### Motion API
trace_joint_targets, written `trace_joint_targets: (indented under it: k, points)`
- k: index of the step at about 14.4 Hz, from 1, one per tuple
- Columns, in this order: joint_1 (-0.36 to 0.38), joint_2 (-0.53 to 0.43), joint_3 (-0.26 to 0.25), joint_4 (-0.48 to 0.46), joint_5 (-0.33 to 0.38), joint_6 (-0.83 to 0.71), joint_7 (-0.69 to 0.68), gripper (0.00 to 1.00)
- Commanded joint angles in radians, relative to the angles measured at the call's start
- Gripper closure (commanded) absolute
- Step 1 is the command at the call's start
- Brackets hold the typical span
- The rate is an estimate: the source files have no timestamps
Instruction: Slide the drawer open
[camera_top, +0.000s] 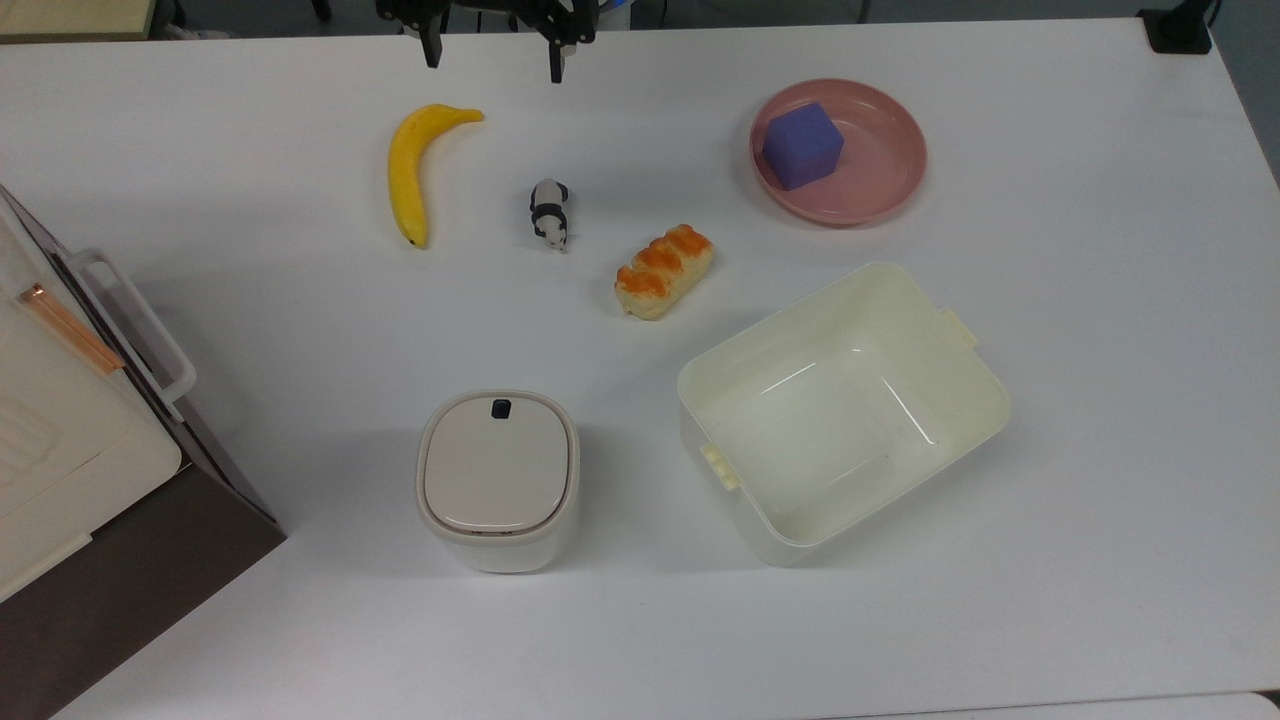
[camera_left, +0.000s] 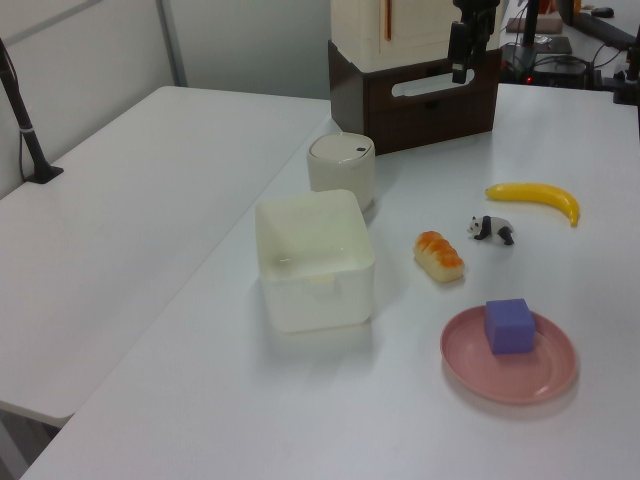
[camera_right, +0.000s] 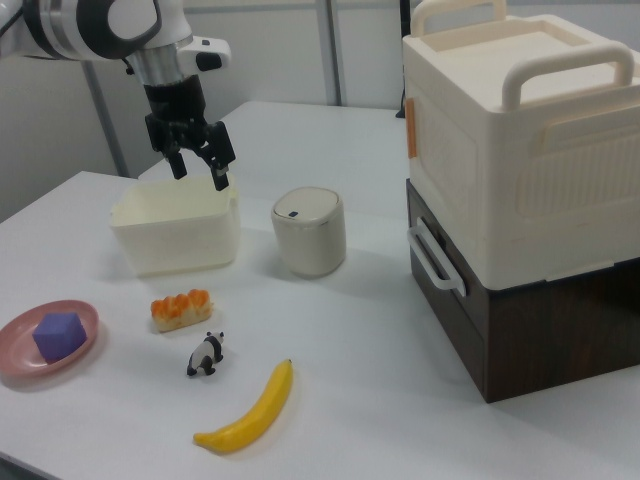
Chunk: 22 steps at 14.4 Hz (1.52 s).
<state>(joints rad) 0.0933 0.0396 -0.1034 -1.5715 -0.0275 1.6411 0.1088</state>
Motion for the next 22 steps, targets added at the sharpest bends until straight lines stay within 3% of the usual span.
trace_joint_targets:
  k: [1,16,18,22]
  points:
    - [0.002,-0.003,0.007,0.004,0.015,-0.041,-0.012,0.0]
    - [0.009,-0.003,0.01,0.007,0.014,-0.037,-0.014,0.0]
    - [0.011,-0.003,0.011,0.007,0.014,-0.033,-0.079,0.0]
    - [0.011,0.002,0.011,0.004,0.017,-0.035,-0.374,0.0]
